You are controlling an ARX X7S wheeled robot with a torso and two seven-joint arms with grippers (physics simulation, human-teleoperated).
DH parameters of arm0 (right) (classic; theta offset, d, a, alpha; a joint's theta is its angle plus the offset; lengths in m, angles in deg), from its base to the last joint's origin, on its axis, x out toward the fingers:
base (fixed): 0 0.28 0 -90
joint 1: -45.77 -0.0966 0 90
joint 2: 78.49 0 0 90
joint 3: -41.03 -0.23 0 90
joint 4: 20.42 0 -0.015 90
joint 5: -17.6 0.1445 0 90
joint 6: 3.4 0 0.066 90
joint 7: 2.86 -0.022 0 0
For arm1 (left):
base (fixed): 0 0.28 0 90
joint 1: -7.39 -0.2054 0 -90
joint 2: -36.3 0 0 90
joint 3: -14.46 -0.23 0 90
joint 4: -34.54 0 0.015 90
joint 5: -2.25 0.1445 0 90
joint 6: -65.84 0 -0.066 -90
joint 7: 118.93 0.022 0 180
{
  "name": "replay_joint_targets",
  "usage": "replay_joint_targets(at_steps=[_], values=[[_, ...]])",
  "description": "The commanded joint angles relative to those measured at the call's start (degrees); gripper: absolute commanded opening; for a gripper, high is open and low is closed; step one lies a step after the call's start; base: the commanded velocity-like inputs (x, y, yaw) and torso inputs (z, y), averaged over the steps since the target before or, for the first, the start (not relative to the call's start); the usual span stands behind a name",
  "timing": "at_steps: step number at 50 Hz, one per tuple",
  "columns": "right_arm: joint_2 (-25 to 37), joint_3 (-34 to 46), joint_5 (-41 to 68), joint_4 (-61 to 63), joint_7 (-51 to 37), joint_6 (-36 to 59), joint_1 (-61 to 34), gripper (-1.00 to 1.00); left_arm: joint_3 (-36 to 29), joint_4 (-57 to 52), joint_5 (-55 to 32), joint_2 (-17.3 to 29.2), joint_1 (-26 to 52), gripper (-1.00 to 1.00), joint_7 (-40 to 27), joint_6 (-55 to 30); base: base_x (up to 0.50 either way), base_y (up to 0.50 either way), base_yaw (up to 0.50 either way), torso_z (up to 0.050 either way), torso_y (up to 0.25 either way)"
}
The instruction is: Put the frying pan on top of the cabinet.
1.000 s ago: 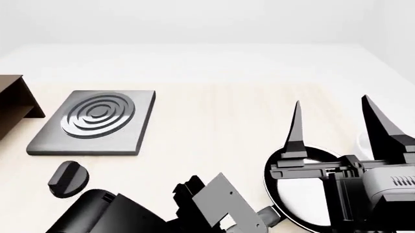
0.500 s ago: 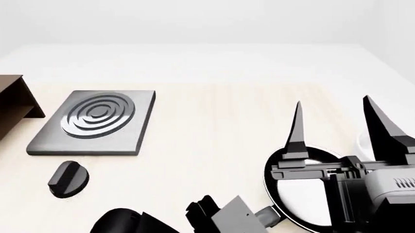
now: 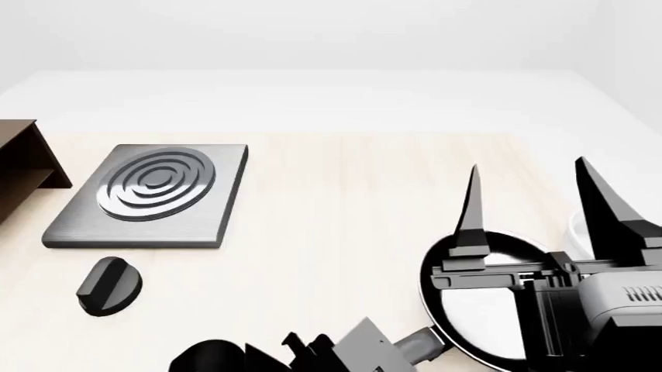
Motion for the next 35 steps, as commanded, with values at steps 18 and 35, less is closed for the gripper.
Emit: replay_joint_targets(at_steps=[18, 35], values=[[0.4, 0.1, 0.2, 0.2, -0.3, 0.0, 0.0, 1.00, 2.1, -3.6, 0.8, 4.6, 3.5, -1.00, -2.1, 1.6, 0.00, 0.00, 0.00, 0.000, 0.000], [0.8, -0.2, 0.3, 0.5, -0.7, 0.0, 0.0, 1.00, 19.4, -7.6, -9.1, 19.0, 5.7, -1.00, -3.1, 6.0, 0.00, 0.00, 0.00, 0.000, 0.002]])
